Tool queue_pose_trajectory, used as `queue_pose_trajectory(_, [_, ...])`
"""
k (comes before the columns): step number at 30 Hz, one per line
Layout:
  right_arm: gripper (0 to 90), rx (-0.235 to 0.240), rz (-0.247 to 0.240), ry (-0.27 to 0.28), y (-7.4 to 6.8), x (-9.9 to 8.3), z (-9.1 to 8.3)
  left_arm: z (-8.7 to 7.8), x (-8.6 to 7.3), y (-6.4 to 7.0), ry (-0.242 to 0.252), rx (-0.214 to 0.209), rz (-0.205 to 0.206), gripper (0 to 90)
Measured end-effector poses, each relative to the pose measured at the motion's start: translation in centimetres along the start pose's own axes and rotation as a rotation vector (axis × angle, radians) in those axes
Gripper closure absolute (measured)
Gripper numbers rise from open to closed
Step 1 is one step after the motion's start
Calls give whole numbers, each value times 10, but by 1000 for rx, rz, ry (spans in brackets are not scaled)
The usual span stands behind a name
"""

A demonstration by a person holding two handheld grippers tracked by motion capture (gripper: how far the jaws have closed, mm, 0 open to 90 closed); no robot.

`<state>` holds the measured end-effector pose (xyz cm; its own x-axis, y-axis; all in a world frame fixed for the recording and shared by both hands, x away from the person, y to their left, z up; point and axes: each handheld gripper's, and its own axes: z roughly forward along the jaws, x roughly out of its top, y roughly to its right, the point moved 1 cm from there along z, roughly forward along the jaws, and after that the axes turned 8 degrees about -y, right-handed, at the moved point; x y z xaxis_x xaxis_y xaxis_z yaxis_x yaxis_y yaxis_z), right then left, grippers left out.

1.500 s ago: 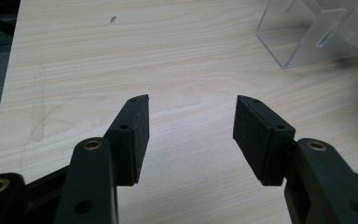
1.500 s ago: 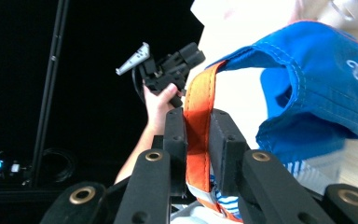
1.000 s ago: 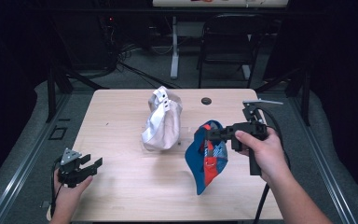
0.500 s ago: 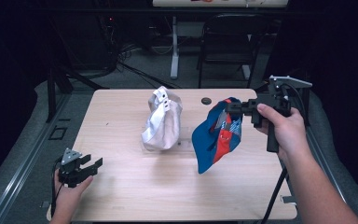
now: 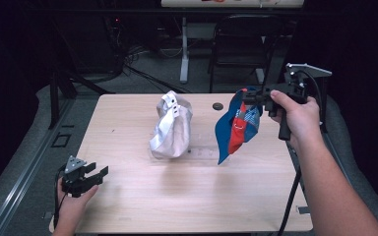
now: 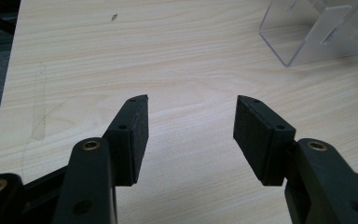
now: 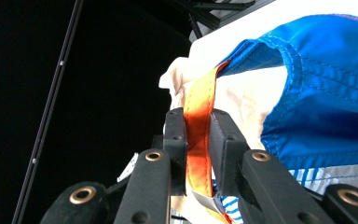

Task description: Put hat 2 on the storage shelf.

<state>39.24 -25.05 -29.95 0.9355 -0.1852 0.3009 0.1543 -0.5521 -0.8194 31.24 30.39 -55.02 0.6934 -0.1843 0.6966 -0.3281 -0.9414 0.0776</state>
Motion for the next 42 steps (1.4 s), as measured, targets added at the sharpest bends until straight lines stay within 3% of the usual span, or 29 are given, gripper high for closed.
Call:
queue_pose_trajectory(8, [782,-17,15,11,-8,17,10,-1,0,-1,-8,-1,-3,458])
queue_pose_trajectory(16, [781,-39,47,23,3,28,20,-1,0,-3,-2,1,-5,458])
queue_pose_trajectory(29, [781,-59,43,11,5,29,16,-1,0,-3,-13,0,-6,458])
queue_pose_trajectory(42, [781,-74,26,-31,4,29,42,0,1,-3,-15,-2,-6,458])
